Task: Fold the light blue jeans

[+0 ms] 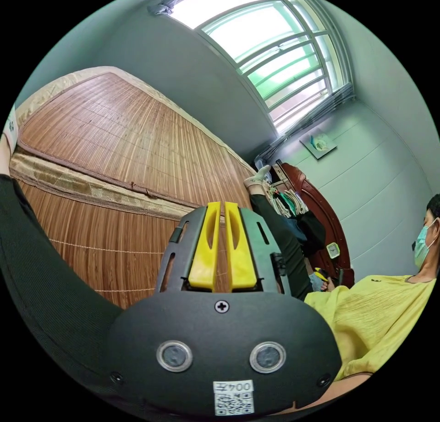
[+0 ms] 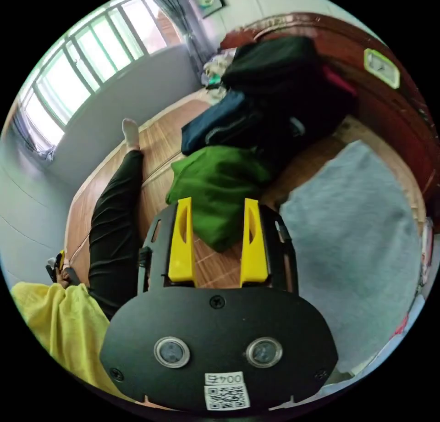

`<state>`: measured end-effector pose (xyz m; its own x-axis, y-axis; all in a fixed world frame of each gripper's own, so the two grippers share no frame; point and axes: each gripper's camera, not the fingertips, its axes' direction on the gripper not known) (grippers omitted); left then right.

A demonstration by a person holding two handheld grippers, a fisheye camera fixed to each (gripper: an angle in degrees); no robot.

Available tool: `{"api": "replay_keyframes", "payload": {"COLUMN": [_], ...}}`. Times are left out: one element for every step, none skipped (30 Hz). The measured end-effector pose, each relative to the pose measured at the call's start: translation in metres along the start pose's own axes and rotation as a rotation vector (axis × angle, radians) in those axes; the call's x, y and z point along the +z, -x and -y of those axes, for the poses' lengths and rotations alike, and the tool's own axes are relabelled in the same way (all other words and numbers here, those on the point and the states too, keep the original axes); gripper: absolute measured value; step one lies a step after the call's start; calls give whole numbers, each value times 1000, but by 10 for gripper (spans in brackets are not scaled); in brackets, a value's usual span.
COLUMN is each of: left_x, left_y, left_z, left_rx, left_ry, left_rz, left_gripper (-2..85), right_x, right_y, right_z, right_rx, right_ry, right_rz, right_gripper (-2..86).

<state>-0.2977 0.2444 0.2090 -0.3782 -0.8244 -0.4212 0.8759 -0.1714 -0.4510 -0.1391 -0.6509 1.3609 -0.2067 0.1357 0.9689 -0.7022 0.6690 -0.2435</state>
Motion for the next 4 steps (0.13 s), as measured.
{"api": "replay_keyframes", "payload": {"left_x": [-2,-4,-4,-5], "left_y": [0,-1,-1,0], "left_z": [-1,-2,-3,-5], "left_rx": [-1,-3,-5,-16], "left_ry": [-10,-20,-26,-40], "left_rz": [-2,-6,-9,-17], "left_gripper": [24,25,26,27], "right_x": [38,72,88,118], "right_y": [10,19,24,33], "right_z": [10,19,24,30], "right_rx": [10,9,3,-17], "right_ry": [65,130,169,257], "right_rz": [32,30,23,-11], "right_gripper": [184,205,216,222]}}
